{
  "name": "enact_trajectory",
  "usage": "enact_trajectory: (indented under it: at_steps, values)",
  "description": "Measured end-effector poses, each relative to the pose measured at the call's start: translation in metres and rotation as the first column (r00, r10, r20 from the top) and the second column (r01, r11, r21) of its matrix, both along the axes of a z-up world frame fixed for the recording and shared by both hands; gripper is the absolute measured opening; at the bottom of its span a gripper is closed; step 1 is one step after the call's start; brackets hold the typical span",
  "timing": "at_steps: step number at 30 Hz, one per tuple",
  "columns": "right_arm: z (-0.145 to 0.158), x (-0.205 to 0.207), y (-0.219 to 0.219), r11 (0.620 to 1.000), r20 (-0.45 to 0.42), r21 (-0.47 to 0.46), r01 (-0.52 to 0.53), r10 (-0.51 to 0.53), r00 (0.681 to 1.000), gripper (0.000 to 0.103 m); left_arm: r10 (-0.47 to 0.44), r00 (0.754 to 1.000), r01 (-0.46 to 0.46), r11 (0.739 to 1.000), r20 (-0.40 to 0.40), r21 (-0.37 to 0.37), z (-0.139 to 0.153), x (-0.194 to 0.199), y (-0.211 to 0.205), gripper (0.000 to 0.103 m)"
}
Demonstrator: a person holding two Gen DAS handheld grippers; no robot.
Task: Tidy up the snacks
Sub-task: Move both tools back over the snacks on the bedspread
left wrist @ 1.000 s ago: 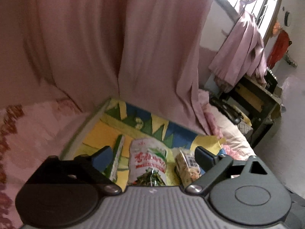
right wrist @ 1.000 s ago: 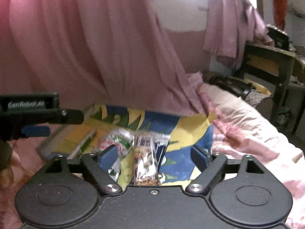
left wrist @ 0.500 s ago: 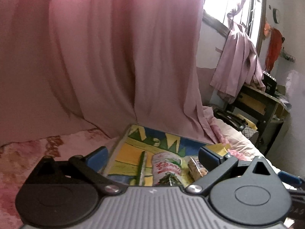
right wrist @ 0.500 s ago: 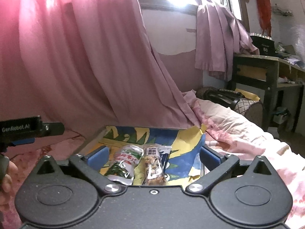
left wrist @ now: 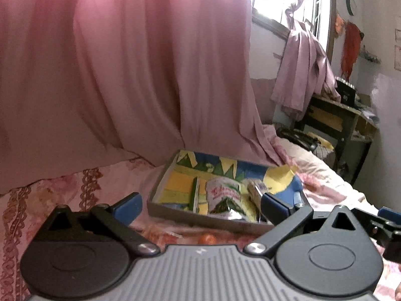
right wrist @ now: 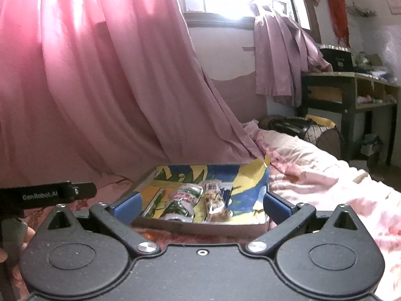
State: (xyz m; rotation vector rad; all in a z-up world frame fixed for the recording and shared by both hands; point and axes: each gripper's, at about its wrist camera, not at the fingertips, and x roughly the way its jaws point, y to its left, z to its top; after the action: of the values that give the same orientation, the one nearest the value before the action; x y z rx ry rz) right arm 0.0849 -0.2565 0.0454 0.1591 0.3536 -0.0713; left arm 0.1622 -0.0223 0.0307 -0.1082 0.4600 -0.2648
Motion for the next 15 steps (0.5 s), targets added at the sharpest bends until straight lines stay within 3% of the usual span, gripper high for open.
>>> enact_trajectory:
  at_steps: [15]
  values:
    - [-0.017, -0.055, 0.017, 0.998, -0.104, 0.049, 0.033, -0.028, 0.994, 0.102, 0.026, 0.997, -0.021, 0.998, -0.078, 0.058, -0.017, -0.056, 0.025, 0.102]
